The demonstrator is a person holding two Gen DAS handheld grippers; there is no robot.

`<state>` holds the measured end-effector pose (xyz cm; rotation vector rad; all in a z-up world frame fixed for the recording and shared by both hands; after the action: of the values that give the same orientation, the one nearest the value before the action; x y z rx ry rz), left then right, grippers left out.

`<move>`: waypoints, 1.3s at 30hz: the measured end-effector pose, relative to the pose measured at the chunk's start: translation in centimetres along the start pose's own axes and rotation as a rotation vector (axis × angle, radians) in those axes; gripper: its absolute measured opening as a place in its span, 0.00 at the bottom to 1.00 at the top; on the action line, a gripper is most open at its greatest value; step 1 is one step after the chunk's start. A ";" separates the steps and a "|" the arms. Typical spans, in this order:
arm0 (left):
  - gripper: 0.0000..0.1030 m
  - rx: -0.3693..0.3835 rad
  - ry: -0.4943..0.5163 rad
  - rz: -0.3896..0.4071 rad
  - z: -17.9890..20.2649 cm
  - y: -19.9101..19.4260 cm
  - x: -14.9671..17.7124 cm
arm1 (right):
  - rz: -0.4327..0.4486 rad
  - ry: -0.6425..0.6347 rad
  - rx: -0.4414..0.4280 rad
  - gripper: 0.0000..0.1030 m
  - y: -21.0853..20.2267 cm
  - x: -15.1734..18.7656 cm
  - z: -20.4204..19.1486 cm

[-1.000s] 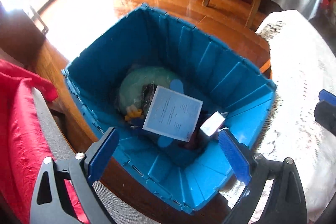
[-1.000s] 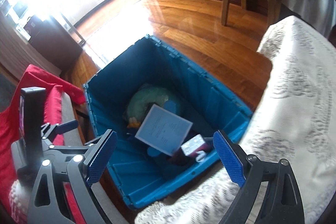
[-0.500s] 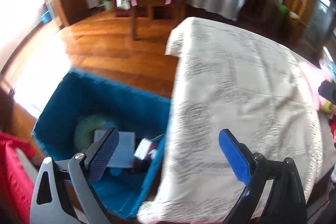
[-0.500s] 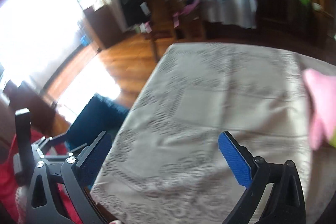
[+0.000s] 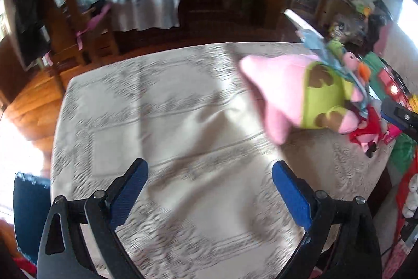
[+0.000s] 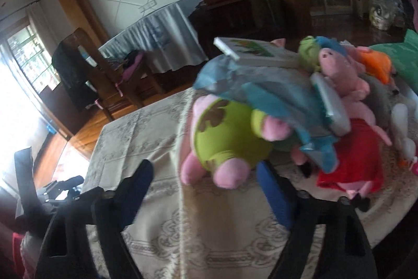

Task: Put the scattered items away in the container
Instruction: 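Move both tools back from the bin to the toy pile, then grasp the blue-and-white plastic device with the left gripper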

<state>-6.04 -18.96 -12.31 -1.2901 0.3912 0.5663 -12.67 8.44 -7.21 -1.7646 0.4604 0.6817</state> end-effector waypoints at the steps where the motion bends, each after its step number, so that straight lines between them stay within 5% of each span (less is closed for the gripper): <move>1: 0.94 0.007 0.020 -0.002 1.5 0.8 -0.8 | 0.002 0.025 0.018 0.68 0.1 -0.5 1.7; 8: 0.94 0.156 0.155 0.058 11.3 4.1 -7.0 | -0.017 0.154 0.149 0.68 1.5 -2.2 12.8; 15: 0.91 0.312 0.208 0.007 21.1 11.1 -13.6 | -0.033 0.209 0.182 0.62 3.6 -1.9 17.0; 19: 0.86 0.318 0.228 -0.077 25.6 16.6 -14.4 | -0.041 0.221 0.204 0.62 3.7 -1.5 18.9; 24: 0.86 0.214 0.292 -0.076 28.9 20.2 -13.7 | -0.026 0.229 0.182 0.62 2.9 -1.0 20.3; 27: 0.85 0.252 0.308 -0.147 30.1 21.5 -13.1 | -0.030 0.233 0.179 0.62 3.1 -0.9 20.6; 29: 0.71 0.259 0.301 -0.172 30.5 22.2 -12.9 | -0.045 0.252 0.172 0.62 3.6 -0.5 21.0; 30: 0.48 0.253 0.288 -0.173 30.4 22.4 -12.8 | -0.055 0.263 0.165 0.62 3.9 -0.3 21.2; 31: 0.36 0.248 0.275 -0.173 30.4 22.6 -12.7 | -0.064 0.266 0.159 0.62 4.1 0.0 21.2; 35: 0.28 0.349 0.181 -0.153 27.8 21.5 -13.0 | -0.083 0.266 0.155 0.62 4.6 0.8 21.3; 39: 0.28 0.357 0.207 -0.095 26.2 17.9 -12.6 | -0.056 0.260 0.122 0.62 4.1 0.3 20.6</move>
<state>-27.89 7.31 -12.83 -1.0175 0.5723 0.2668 -19.39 26.93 -14.55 -1.7500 0.6142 0.3772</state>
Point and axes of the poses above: each gripper's, at about its wrist camera, not at the fingertips, and y roughly the way its jaws point, z to its right, x to its underside, the point moved 3 cm from there along y, roughly the way its jaws point, and after that the axes turned 12 degrees about x, right-handed, at the moved point
